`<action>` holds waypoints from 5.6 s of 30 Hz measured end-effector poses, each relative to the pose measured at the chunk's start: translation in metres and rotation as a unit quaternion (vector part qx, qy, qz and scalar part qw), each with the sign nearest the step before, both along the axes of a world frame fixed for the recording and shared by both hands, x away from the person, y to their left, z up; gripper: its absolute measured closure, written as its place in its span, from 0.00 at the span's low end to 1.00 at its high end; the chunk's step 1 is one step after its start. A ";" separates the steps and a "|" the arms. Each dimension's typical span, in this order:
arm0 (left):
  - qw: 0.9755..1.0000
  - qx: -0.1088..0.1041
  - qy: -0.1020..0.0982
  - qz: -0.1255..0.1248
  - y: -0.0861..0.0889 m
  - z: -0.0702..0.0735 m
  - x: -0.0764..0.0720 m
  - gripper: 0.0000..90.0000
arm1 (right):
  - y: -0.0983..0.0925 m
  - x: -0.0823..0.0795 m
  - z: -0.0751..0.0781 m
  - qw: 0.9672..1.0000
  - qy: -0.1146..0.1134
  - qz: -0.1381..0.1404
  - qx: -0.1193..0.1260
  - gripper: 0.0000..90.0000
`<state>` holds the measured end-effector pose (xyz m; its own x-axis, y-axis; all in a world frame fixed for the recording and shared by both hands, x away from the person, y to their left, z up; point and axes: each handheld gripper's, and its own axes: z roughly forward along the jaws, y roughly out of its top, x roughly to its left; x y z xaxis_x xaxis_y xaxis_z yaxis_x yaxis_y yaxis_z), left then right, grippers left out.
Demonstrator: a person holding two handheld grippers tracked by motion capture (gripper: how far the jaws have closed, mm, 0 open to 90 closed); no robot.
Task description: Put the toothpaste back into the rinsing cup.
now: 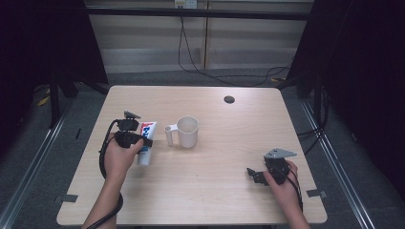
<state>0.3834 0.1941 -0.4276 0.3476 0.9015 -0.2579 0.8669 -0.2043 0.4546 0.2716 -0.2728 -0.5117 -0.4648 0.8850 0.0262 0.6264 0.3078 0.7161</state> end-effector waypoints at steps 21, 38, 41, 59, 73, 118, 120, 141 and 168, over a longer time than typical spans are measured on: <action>0.994 -0.055 -0.089 -0.010 0.008 0.020 -0.009 0.71 | 0.000 0.000 0.000 1.000 0.000 0.001 0.000 0.14; 0.983 -0.083 -0.164 -0.003 0.006 0.033 -0.013 0.71 | 0.000 0.000 0.000 1.000 -0.001 0.004 -0.001 0.14; 0.980 -0.093 -0.175 -0.007 0.004 0.035 -0.014 0.71 | 0.000 0.000 0.000 1.000 -0.001 0.004 -0.001 0.14; 0.970 -0.109 -0.215 -0.010 -0.009 0.044 -0.014 0.71 | 0.000 0.000 0.000 1.000 -0.002 0.006 -0.003 0.14; 0.961 -0.112 -0.251 -0.023 -0.021 0.048 -0.014 0.72 | 0.000 0.000 0.000 1.000 -0.002 0.007 -0.003 0.14; 0.945 -0.121 -0.300 -0.047 -0.067 0.057 -0.001 0.72 | 0.000 0.000 0.000 1.000 -0.004 0.010 -0.002 0.14; 0.944 -0.119 -0.303 -0.048 -0.069 0.059 0.000 0.72 | 0.000 0.000 0.000 1.000 -0.003 0.009 -0.002 0.14; 0.940 -0.117 -0.316 -0.047 -0.094 0.049 0.009 0.72 | 0.000 0.000 0.000 1.000 -0.004 0.011 -0.003 0.14; 0.940 -0.109 -0.321 -0.048 -0.105 0.039 0.018 0.71 | 0.000 -0.001 0.000 1.000 -0.002 0.010 -0.002 0.14</action>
